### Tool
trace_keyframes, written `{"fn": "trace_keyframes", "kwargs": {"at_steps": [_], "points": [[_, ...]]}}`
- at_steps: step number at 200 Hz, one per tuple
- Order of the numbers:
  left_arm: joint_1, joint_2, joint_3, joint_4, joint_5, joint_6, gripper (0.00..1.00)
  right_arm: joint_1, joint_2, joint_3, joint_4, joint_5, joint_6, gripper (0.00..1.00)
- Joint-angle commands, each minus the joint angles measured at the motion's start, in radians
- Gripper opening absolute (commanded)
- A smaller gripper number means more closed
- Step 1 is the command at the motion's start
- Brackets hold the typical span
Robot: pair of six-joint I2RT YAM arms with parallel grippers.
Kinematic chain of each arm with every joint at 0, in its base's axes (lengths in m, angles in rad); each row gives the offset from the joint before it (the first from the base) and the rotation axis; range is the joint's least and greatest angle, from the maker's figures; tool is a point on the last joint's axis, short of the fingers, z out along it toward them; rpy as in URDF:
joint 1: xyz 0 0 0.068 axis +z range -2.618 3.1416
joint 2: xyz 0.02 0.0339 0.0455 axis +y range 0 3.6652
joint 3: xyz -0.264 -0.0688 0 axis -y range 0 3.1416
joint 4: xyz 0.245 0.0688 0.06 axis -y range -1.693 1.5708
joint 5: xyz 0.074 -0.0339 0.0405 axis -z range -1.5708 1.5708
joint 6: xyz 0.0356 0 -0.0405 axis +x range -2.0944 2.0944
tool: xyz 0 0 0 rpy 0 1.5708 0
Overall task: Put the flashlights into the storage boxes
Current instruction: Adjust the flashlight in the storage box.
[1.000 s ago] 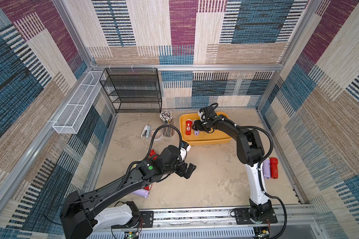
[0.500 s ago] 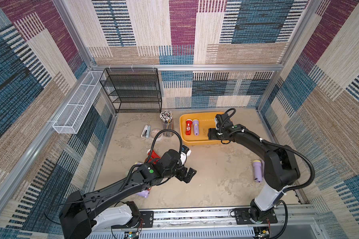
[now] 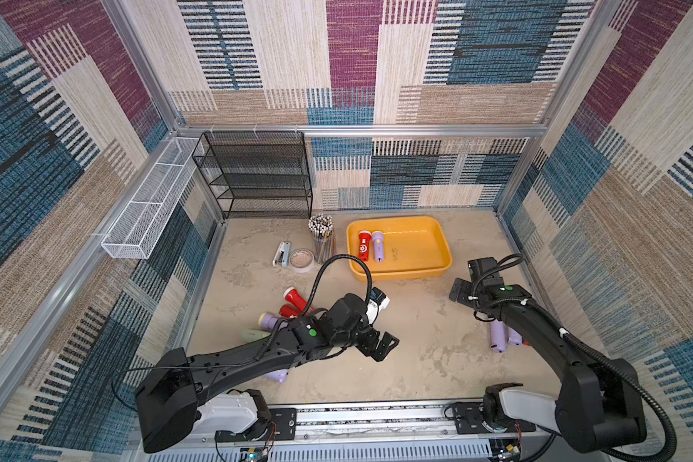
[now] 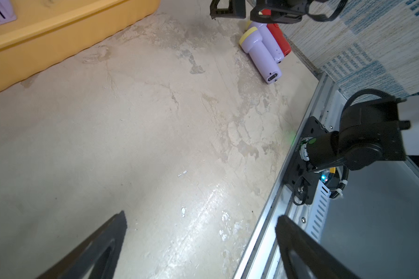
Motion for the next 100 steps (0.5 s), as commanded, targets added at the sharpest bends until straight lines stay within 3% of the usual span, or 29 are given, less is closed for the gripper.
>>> {"fn": "trace_keyframes", "kwargs": {"at_steps": [1,100], "points": [[-0.016,0.004,0.014,0.033,0.014,0.01,0.99,-0.016,-0.019,-0.017,0.004,0.057,0.092,1.0],[-0.057,0.115,0.124,0.002,0.017,0.021,0.99,-0.137,-0.064,-0.068,0.019,0.125,0.175,1.0]]}}
